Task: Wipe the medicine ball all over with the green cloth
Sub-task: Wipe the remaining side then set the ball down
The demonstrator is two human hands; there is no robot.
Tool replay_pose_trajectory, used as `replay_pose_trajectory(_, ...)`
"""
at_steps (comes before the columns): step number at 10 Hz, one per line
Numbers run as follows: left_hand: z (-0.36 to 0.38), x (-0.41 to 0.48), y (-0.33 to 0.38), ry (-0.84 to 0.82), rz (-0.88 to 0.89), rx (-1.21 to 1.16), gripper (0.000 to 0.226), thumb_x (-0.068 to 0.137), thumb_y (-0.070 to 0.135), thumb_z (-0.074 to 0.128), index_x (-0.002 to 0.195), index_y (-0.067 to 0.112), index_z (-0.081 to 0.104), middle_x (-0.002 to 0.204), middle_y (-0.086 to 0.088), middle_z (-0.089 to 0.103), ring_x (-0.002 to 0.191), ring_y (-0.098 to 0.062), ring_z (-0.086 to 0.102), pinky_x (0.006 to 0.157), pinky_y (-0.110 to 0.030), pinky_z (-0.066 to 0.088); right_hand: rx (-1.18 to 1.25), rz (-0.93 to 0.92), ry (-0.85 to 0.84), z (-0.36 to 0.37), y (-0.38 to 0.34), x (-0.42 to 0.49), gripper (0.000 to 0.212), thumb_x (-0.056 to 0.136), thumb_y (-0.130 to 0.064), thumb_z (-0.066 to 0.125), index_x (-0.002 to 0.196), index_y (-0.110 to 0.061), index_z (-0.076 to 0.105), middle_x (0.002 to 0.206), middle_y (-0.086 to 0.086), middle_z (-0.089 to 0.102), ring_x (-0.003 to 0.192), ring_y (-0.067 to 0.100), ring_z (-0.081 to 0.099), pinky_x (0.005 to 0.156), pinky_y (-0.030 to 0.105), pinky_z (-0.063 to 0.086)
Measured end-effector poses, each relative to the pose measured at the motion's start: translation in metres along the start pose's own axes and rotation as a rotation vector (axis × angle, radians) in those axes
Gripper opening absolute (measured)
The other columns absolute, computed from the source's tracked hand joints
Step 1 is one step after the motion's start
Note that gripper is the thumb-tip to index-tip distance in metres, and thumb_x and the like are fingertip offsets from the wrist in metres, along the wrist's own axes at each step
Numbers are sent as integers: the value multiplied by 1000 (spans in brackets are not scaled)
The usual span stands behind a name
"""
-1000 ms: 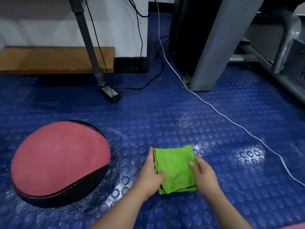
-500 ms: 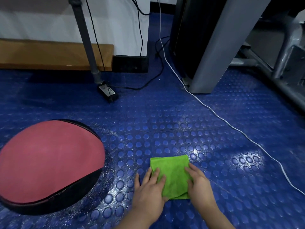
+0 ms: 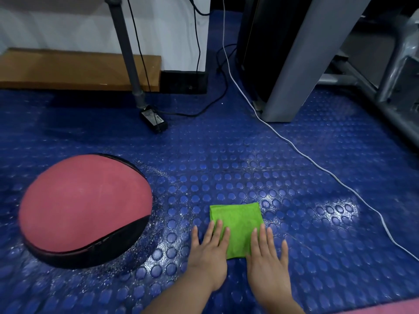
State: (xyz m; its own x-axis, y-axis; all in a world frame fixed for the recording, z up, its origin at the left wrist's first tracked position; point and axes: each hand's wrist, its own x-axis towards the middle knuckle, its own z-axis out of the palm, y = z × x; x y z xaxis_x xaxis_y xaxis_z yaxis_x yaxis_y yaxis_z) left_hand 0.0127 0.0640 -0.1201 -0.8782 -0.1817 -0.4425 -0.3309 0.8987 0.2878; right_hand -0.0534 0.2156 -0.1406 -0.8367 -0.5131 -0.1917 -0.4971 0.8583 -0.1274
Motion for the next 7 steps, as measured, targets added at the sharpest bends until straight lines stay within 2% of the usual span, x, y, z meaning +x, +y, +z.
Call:
replay_pose_trajectory(1,-3,-17,4,38,41,-45,72,103,21,36,156,22,-13,150,6,-38,145,-19,-32,113,-50,-24,27,16,-71,12,-2,-11,62,101,-44,-1,132,-9,40,136,10,54,148,11,-7,116,48,-1)
replay_pose_trajectory(2,-12,-44,1,39,85,-66,68,105,33,35,157,21,-8,151,7,-37,145,-17,-31,113,-45,-22,-9,-22,-146,15,3,-15,62,100,-48,6,125,-12,51,124,6,64,148,13,2,116,43,-4)
replay_pose_trajectory(3,-21,-70,-10,21,82,-65,74,101,35,42,157,23,-5,151,8,-34,140,-13,-33,115,-42,-19,-73,-11,-179,-10,-5,-15,60,81,-46,34,108,-10,73,121,2,65,122,24,57,109,43,5)
replay_pose_trajectory(4,-29,-82,-13,10,71,-49,81,99,34,48,157,22,-6,155,5,-31,141,-14,-31,120,-46,-14,-70,75,-89,-60,-26,-15,59,95,-42,32,147,-15,37,157,1,28,144,18,28,115,48,1)
replay_pose_trajectory(5,-36,-75,-6,-33,21,-47,82,99,33,50,157,20,-6,162,2,-23,148,-18,-24,118,-48,-14,-19,95,-159,-78,-40,-20,66,101,-49,25,154,-21,-3,162,-3,-9,148,14,-7,117,51,-2)
replay_pose_trajectory(6,-58,-76,13,21,38,-57,77,100,30,47,158,19,-1,163,0,-21,148,-19,-23,118,-51,-12,55,123,-144,-102,-63,-26,65,99,-51,28,153,-29,-1,162,-6,-8,149,12,-4,118,49,4)
replay_pose_trajectory(7,-63,-41,-7,30,86,-110,59,106,38,28,158,18,7,161,8,-21,146,-14,-22,118,-53,-11,178,119,-85,-129,-93,-12,63,99,-50,30,153,-32,2,162,-5,-2,149,13,5,117,48,11)
